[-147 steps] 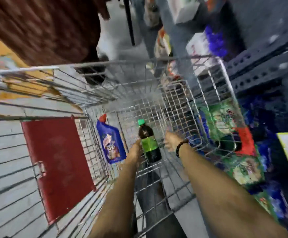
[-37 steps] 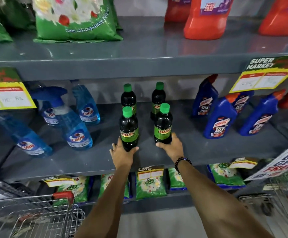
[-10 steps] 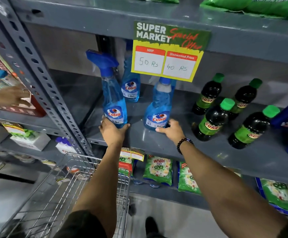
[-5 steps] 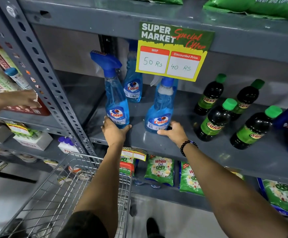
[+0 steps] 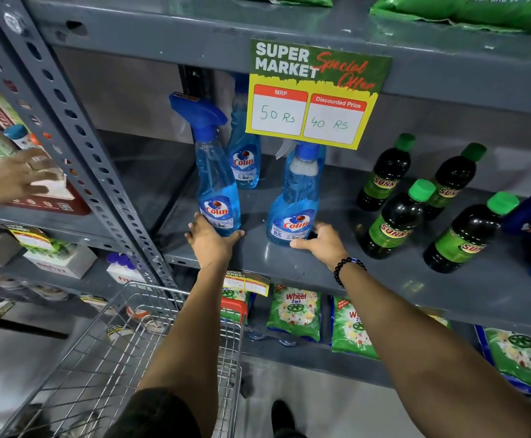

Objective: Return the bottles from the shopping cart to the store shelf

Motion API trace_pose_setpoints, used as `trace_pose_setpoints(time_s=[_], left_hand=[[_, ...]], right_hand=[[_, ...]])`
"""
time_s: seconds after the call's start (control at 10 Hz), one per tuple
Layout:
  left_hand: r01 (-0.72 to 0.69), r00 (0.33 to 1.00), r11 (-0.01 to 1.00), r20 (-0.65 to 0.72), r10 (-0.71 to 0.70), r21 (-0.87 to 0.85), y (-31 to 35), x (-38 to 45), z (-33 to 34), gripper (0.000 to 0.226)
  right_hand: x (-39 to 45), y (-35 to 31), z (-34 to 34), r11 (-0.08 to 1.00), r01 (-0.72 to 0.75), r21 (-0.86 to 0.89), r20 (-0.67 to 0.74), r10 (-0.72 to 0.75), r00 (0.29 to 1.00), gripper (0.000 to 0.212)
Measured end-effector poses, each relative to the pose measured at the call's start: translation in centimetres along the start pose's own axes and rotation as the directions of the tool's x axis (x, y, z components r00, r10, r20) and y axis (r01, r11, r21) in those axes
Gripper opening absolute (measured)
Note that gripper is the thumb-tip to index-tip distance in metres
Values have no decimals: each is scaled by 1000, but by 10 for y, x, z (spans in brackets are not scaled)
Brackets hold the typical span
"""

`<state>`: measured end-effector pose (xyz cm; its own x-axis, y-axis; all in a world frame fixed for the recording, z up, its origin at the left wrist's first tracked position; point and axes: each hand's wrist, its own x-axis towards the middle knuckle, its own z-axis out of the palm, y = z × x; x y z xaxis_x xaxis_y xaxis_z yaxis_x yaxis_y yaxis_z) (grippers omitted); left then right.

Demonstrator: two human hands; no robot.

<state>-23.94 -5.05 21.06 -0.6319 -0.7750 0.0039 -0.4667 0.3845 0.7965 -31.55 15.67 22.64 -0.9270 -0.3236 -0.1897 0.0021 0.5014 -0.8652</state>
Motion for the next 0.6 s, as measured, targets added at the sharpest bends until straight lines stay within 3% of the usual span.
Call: trace_pose_setpoints(time_s=[0.3,0.5,0.6], left_hand=[[-3,1000,1000,8,3,23,-2,0,1,106],[31,995,999,97,-33,20,-4,-2,-7,130],[-1,999,996,50,-3,92,-12,-18,-10,126]], right_hand=[[-3,0,-1,1000,13,-3,25,-13,1000,50],[-4,4,1,998,37,-58,13,-36,999,58],[-10,8,3,996,65,-60,-25,-67,997,63]])
